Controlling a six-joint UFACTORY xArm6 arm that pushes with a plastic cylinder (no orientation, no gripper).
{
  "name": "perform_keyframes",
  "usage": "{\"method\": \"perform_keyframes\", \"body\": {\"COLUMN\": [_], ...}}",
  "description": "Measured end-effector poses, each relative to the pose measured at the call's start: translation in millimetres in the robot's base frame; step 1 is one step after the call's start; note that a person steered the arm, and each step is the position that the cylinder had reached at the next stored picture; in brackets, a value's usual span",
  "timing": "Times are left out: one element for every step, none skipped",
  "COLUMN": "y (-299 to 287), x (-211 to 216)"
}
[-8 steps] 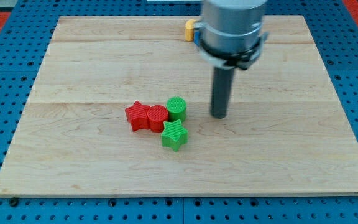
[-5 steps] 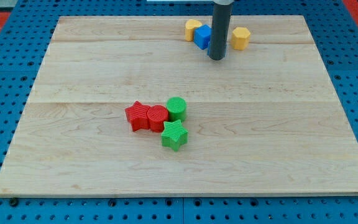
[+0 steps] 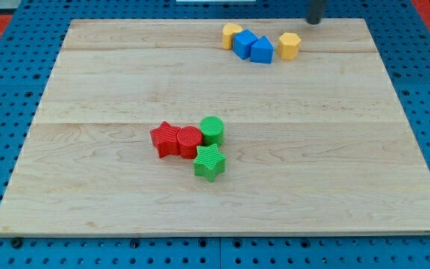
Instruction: Separate the blue blocks from the yellow blocks
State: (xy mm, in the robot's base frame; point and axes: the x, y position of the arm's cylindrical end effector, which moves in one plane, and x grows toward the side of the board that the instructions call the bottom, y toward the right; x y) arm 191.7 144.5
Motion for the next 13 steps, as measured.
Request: {"method": "perform_keyframes", "body": {"y": [-52.2,-52.3,-57.6,-70.9,-66.2,-47.5,-52.8,-97.1,-97.9,-75.9,-66.8,-63.9,-1.4], "x": [21.5,42.7,68.5,80.4,98.3,81.6,44.5,43.7,75.3,105.0,115.1,128.3,128.3]}}
